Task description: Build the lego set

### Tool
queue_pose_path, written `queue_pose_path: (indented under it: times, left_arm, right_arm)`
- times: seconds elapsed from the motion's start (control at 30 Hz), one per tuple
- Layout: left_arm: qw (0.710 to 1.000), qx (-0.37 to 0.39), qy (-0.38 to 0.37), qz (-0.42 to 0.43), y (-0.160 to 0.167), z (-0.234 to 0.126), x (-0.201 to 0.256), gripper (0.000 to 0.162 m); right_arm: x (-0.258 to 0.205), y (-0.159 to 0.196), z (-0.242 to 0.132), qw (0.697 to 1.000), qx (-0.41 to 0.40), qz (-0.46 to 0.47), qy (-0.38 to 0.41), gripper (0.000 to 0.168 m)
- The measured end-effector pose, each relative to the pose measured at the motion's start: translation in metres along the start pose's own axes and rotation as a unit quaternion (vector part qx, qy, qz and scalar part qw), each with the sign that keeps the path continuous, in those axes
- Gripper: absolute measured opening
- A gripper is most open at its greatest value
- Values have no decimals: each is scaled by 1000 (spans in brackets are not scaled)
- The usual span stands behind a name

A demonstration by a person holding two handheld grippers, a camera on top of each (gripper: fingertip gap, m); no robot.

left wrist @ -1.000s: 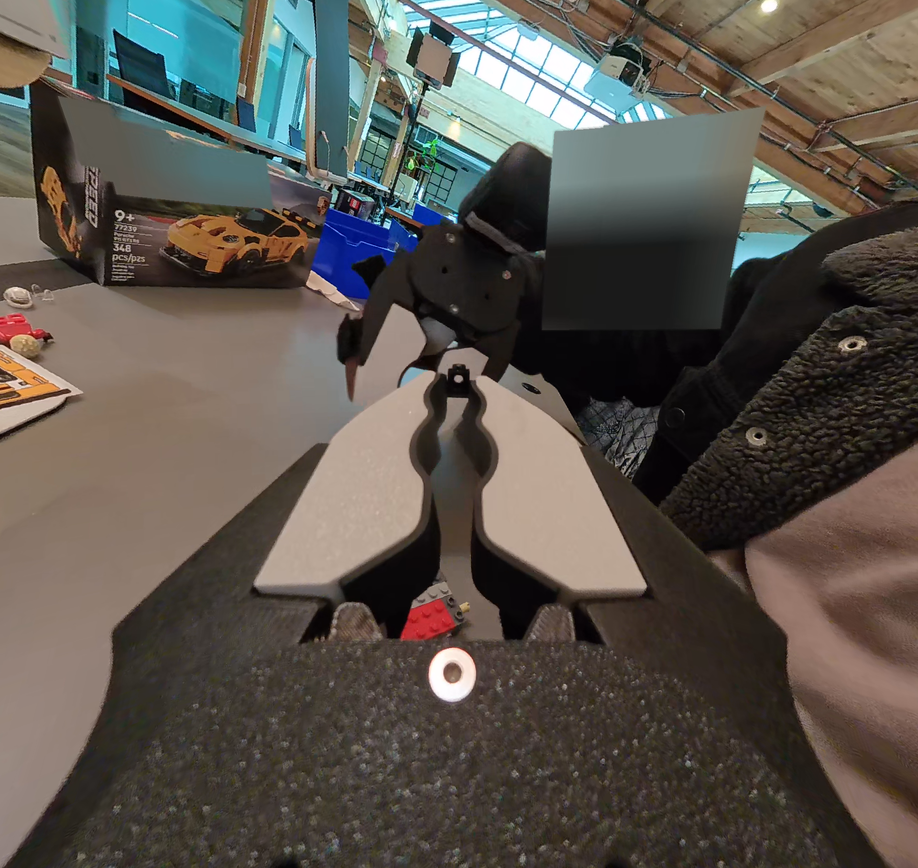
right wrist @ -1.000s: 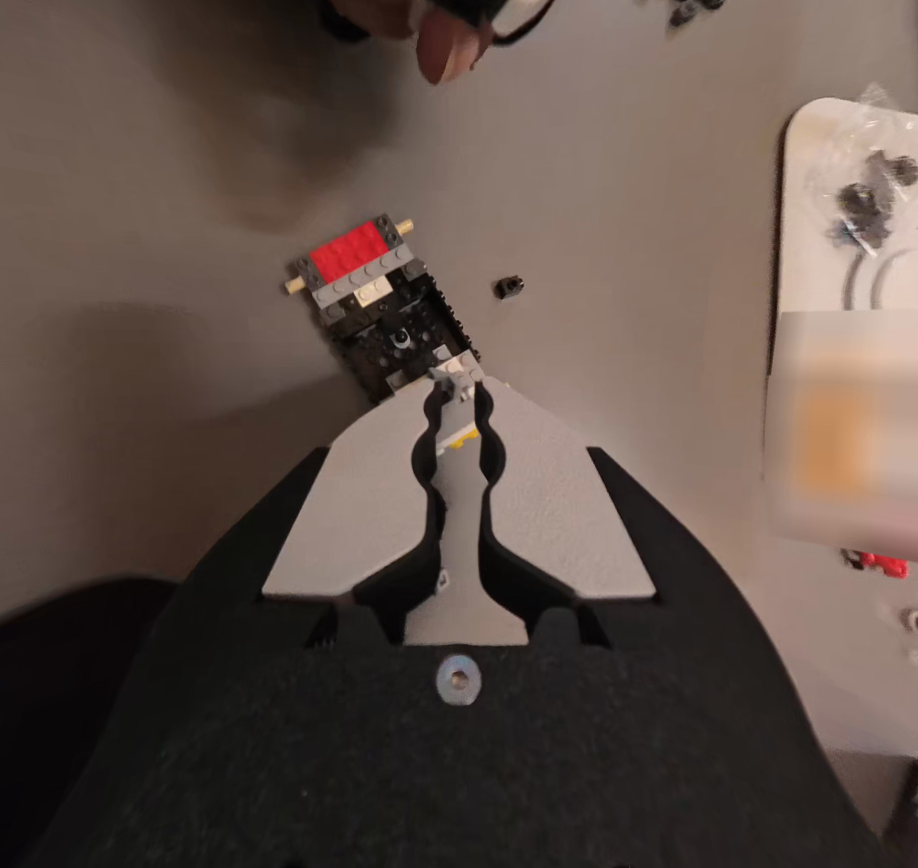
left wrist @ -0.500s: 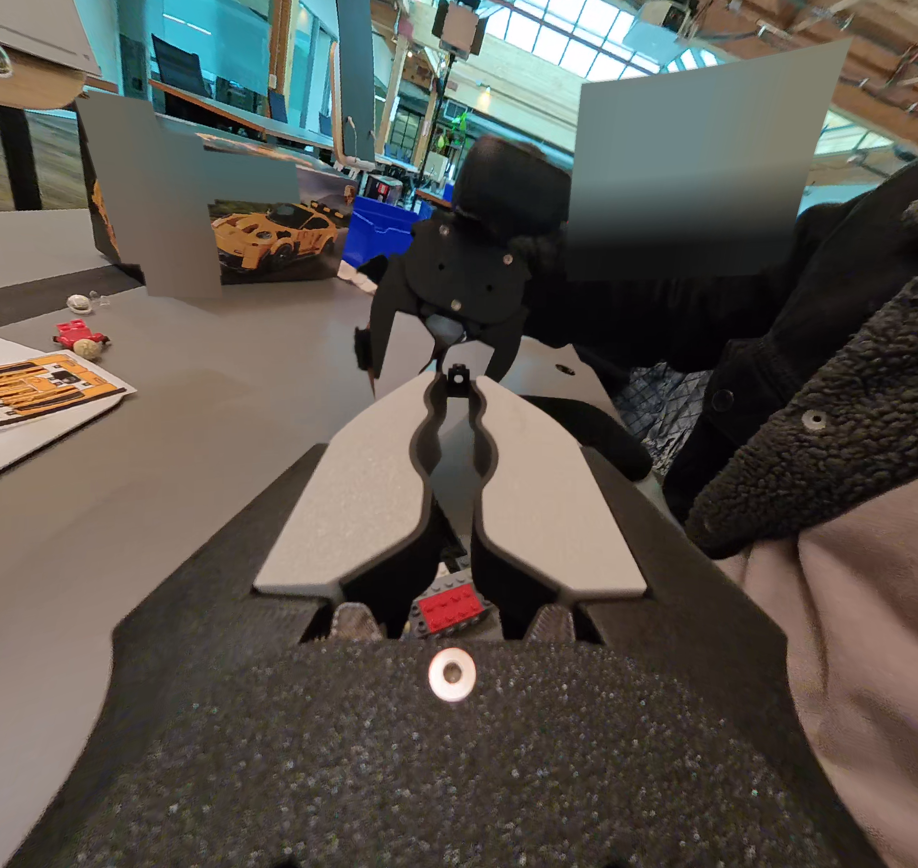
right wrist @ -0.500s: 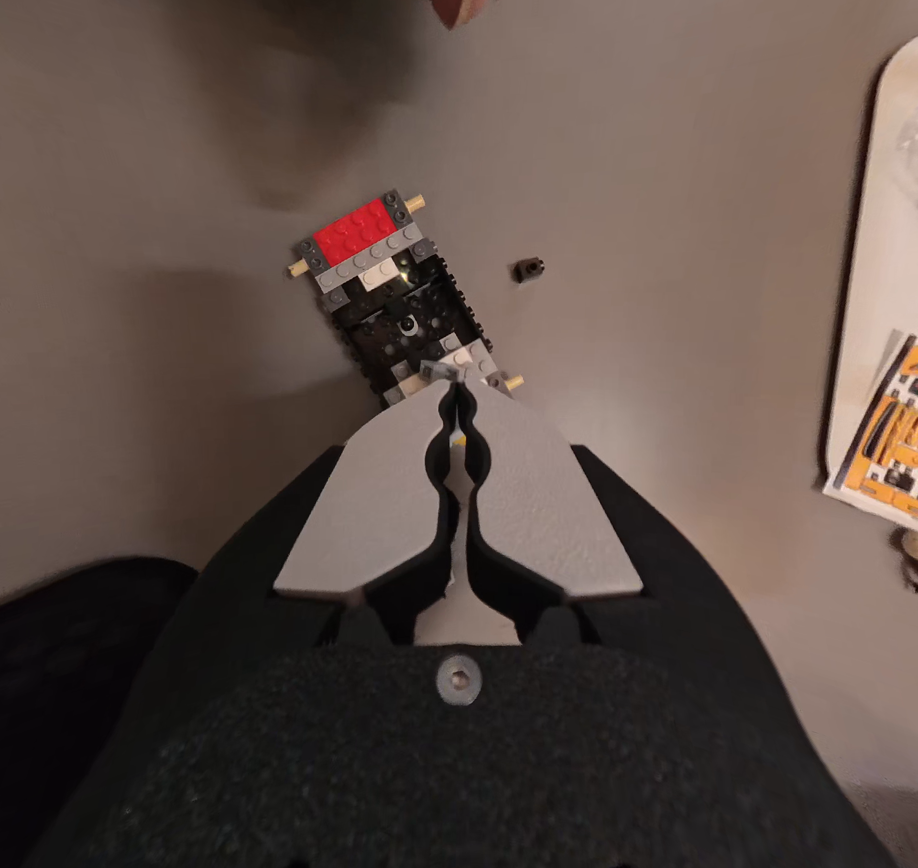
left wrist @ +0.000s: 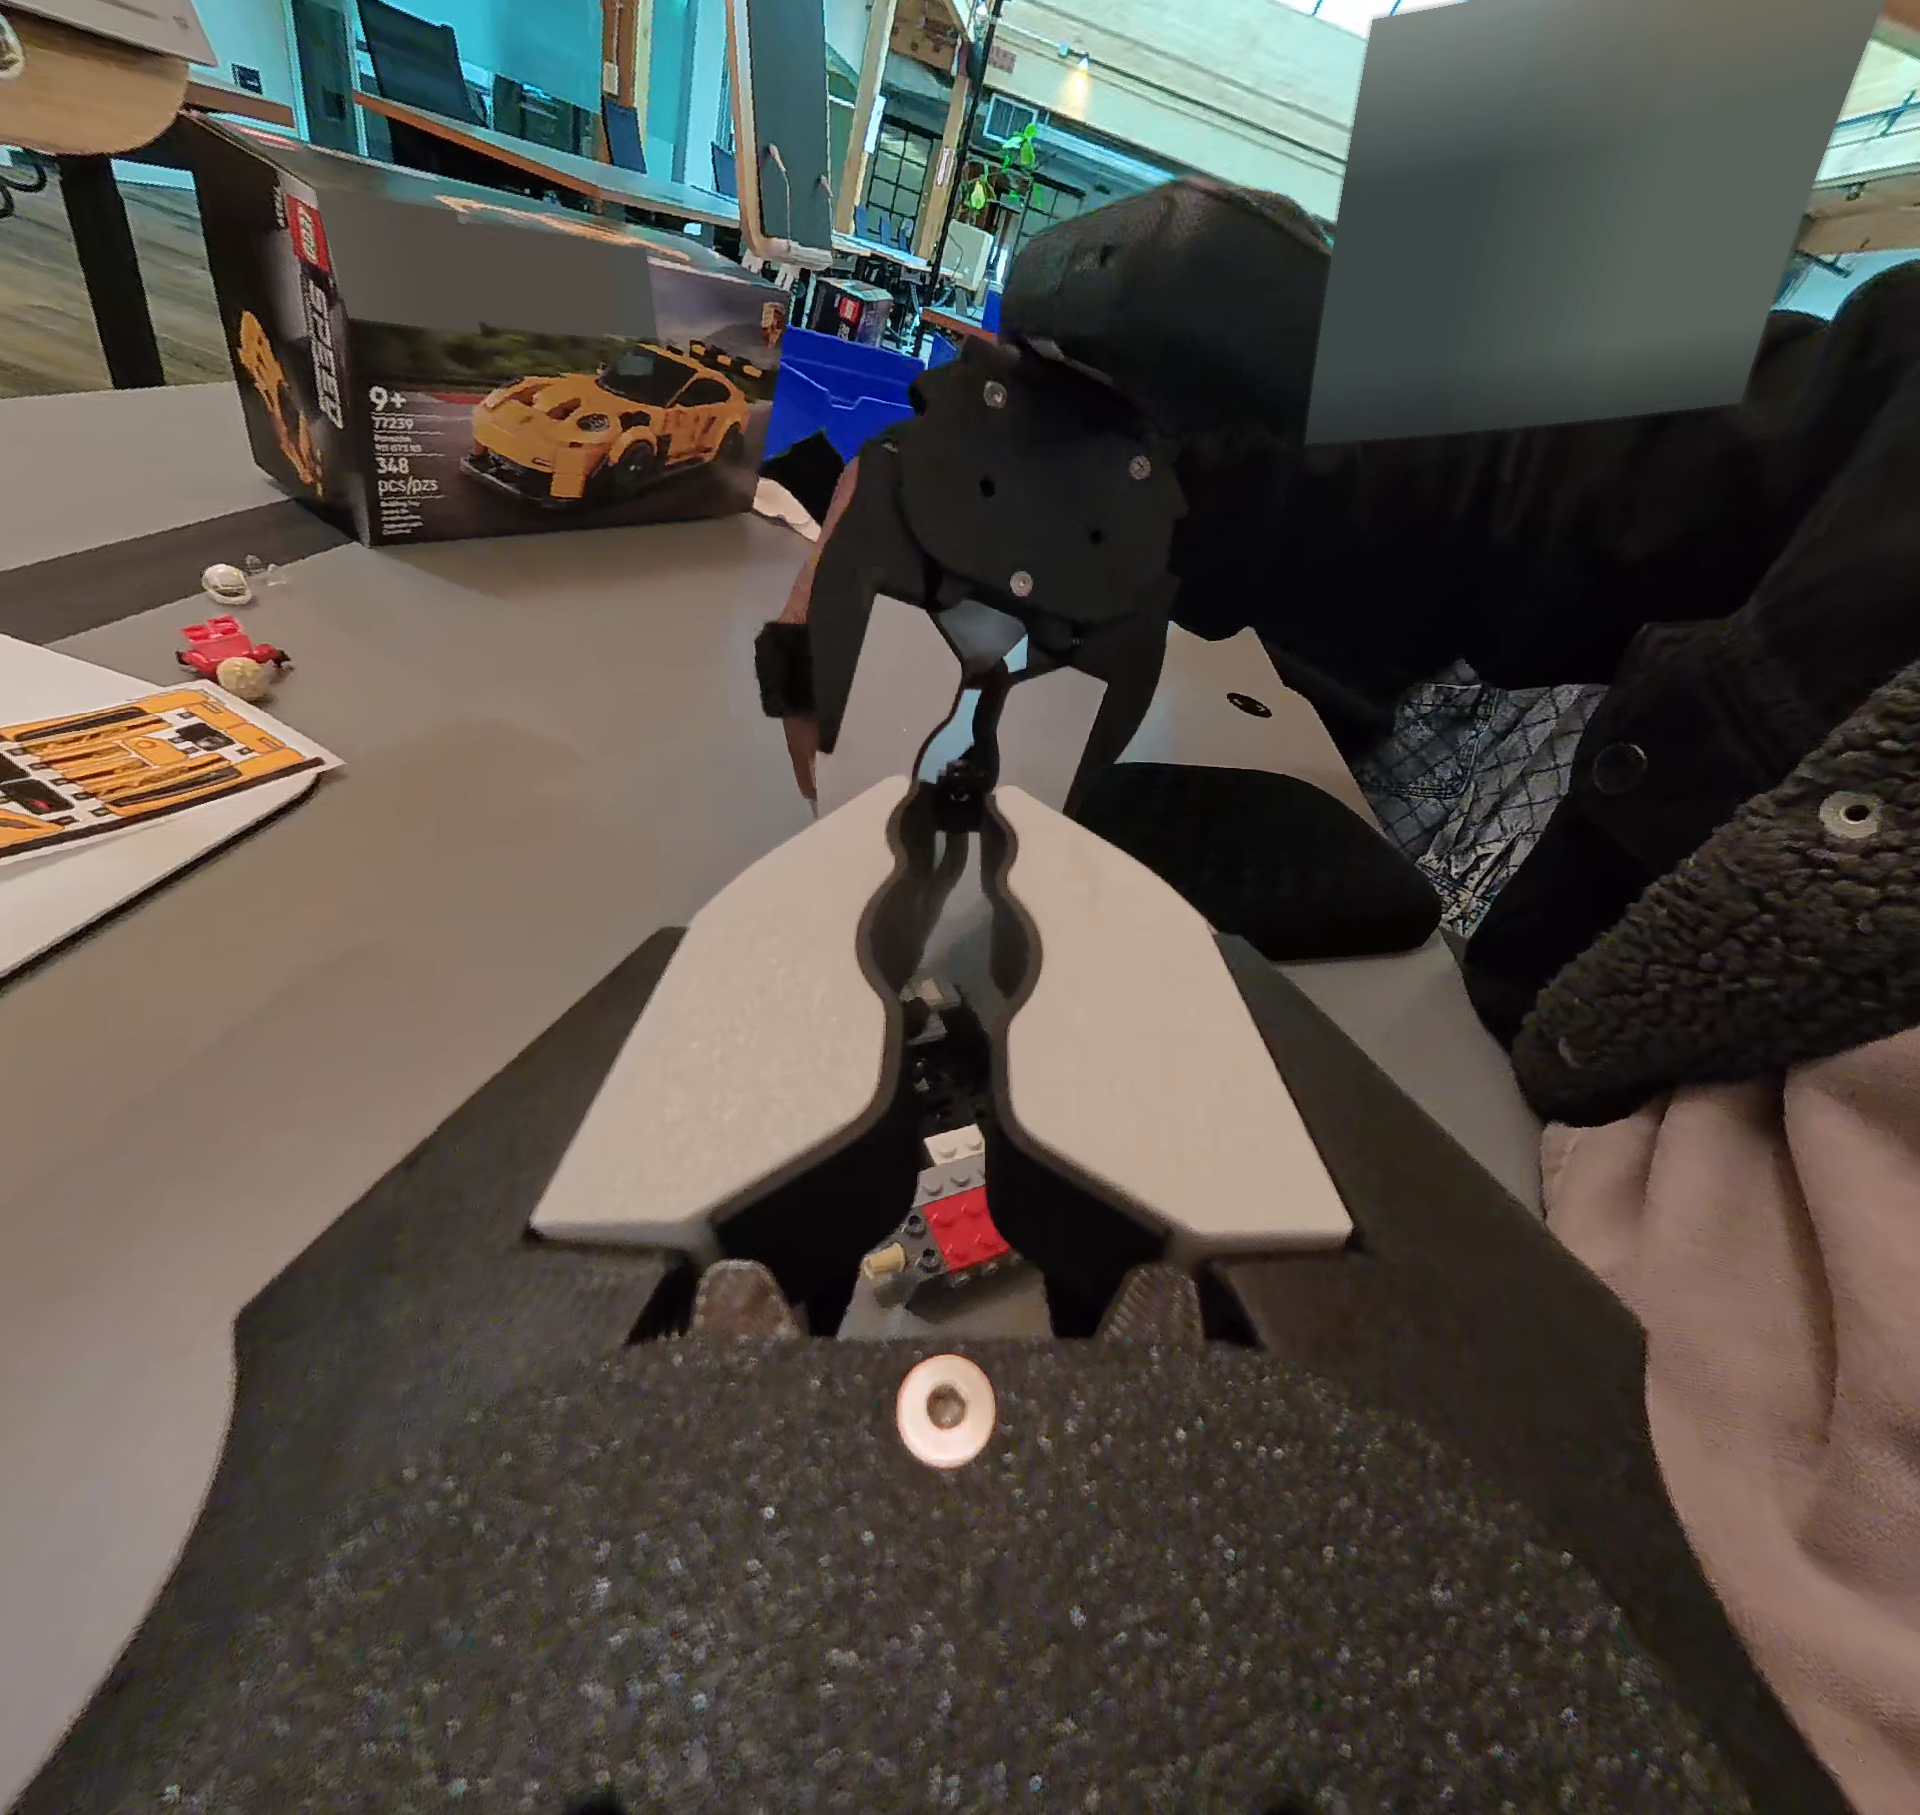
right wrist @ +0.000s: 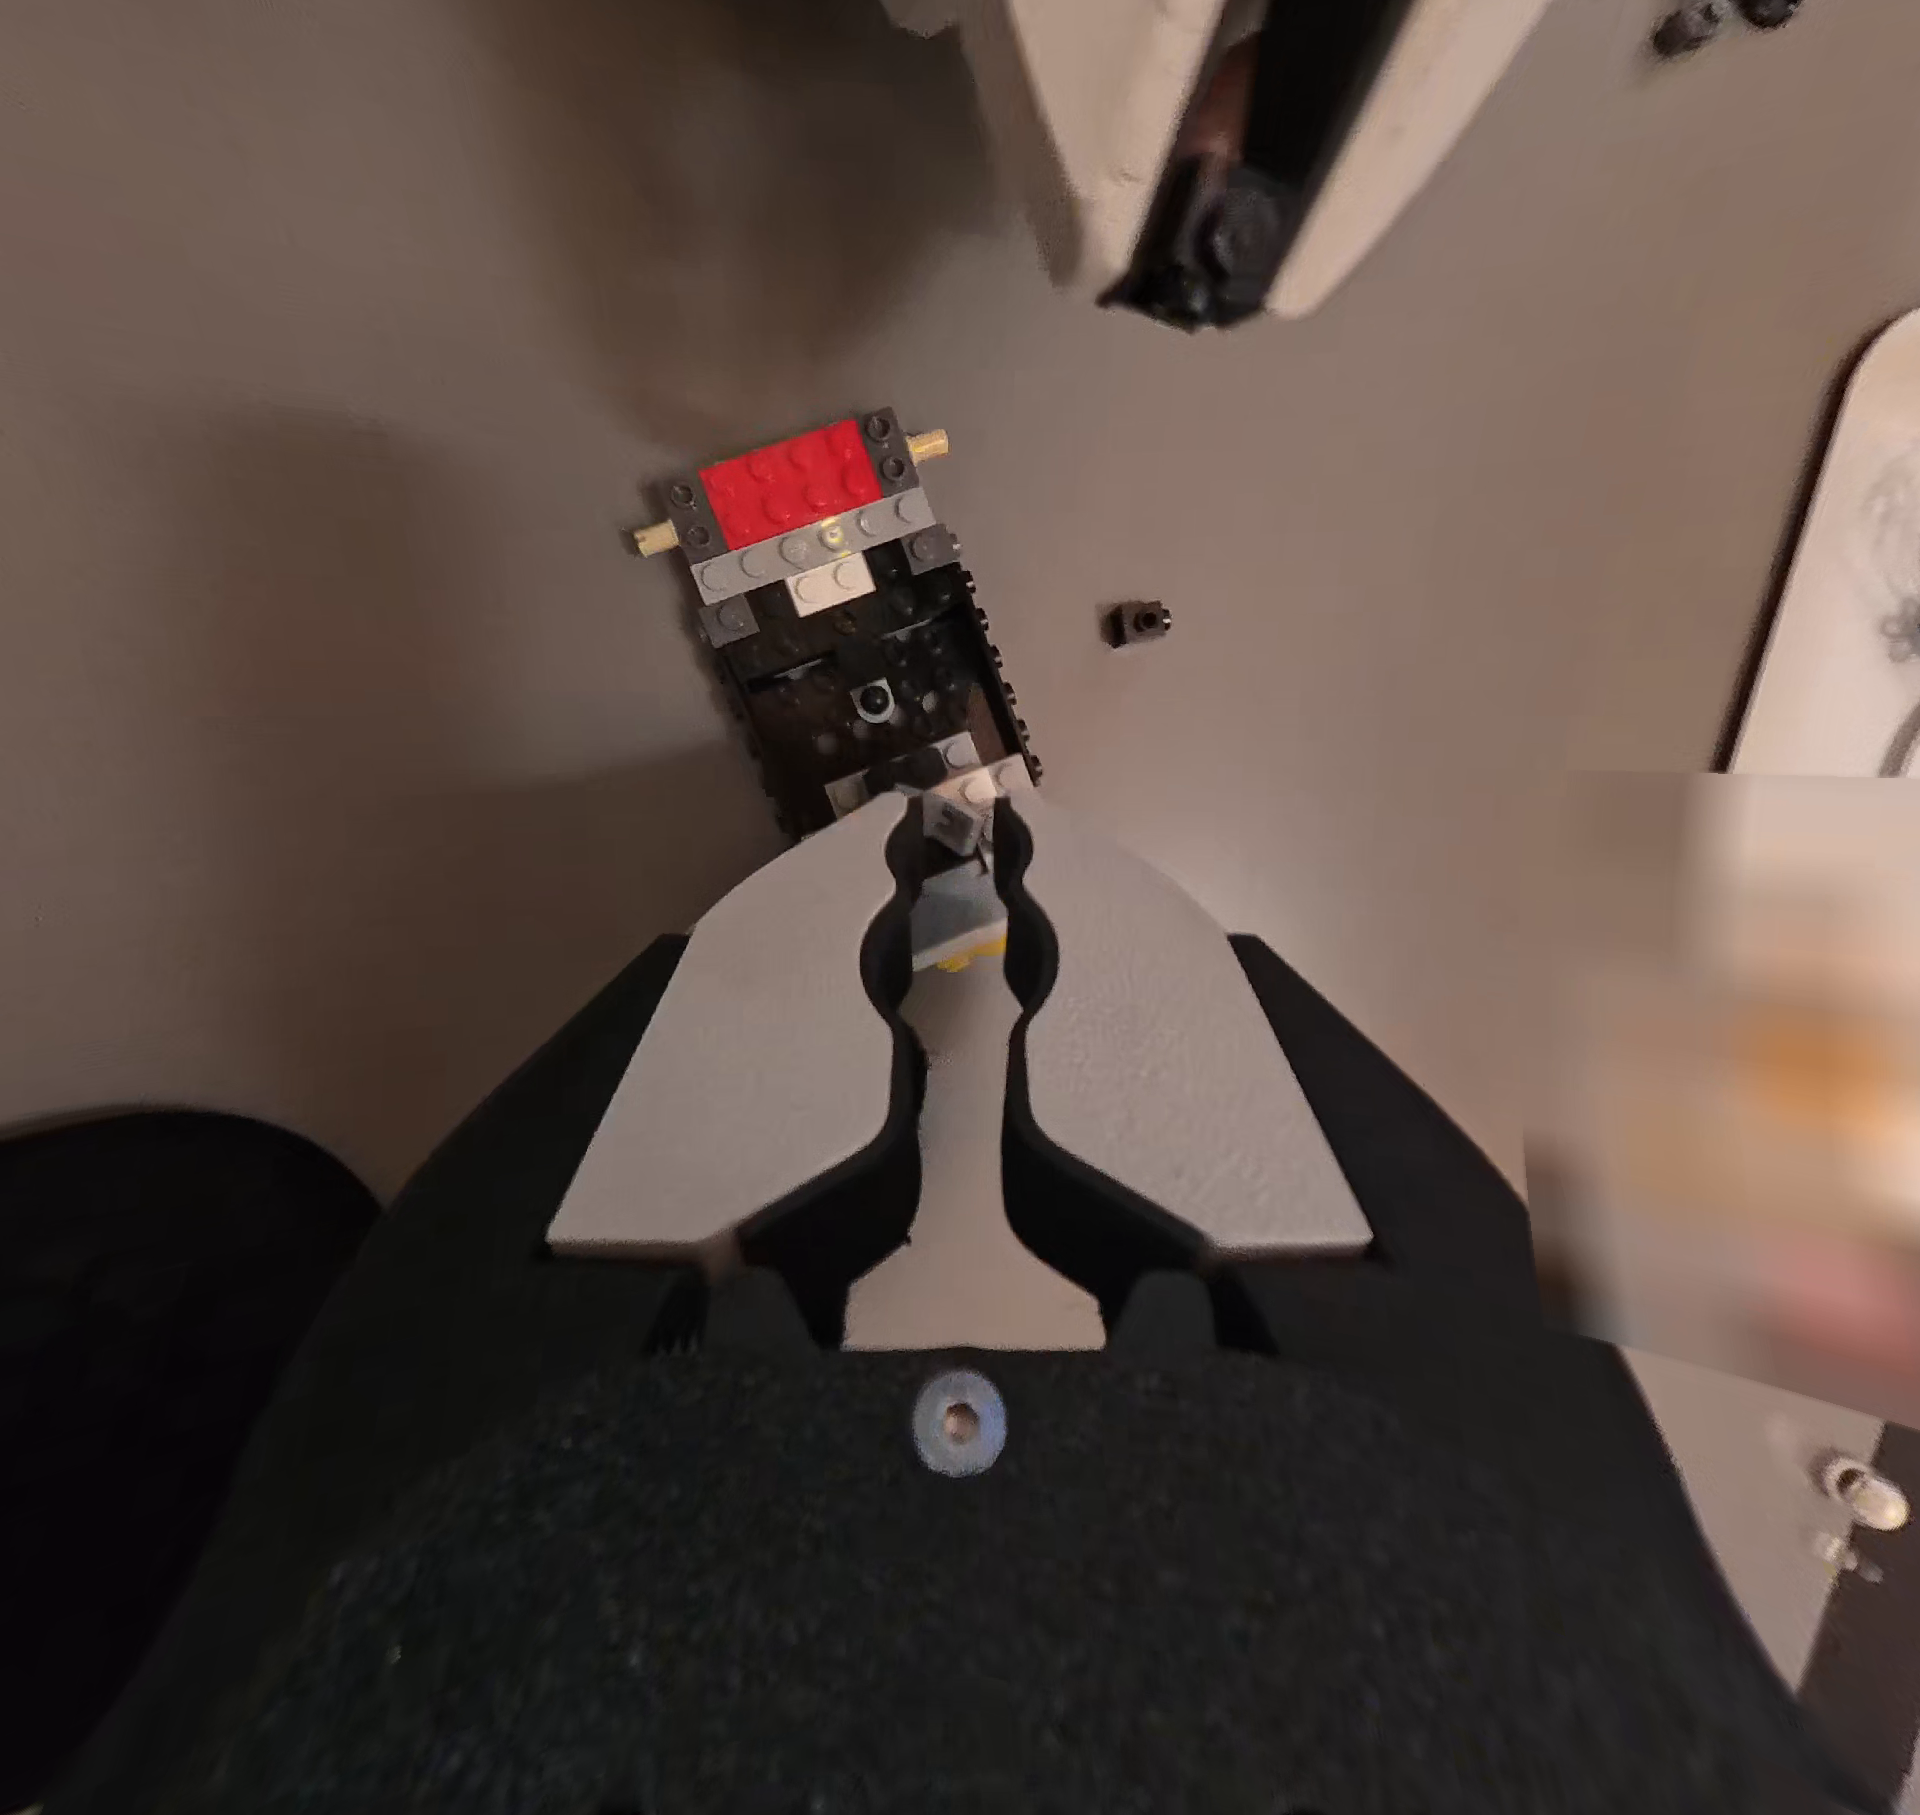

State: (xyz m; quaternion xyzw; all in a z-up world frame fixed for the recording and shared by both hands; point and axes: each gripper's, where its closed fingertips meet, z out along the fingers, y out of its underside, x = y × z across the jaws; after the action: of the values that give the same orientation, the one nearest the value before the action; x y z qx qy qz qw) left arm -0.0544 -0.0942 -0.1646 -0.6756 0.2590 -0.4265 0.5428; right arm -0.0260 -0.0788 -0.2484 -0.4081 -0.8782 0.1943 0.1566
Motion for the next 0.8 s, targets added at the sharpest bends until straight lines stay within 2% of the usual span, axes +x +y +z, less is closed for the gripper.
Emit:
queue_pose_path:
  times: [0.03,0.13,0.4,0.67,0.8]
  left_arm:
    - [1000,0,1,-2,0,0,0,8]
    - [1000,0,5,-2,0,0,2,8]
    - [1000,1,4,-1,-2,-1,2,9]
    - [1000,-23,2,17,5,3,4,8]
    - [998,-48,6,44,14,9,11,8]
  right_arm:
    - [-1,0,1,1000,-5,-8,-3,12]
    - [-5,3,5,999,-29,-24,-21,16]
    - [-3,3,8,997,-51,-37,-33,8]
    - [-13,0,-18,998,-10,53,-30,8]
    - [-42,20,-14,994,-52,89,-44,8]
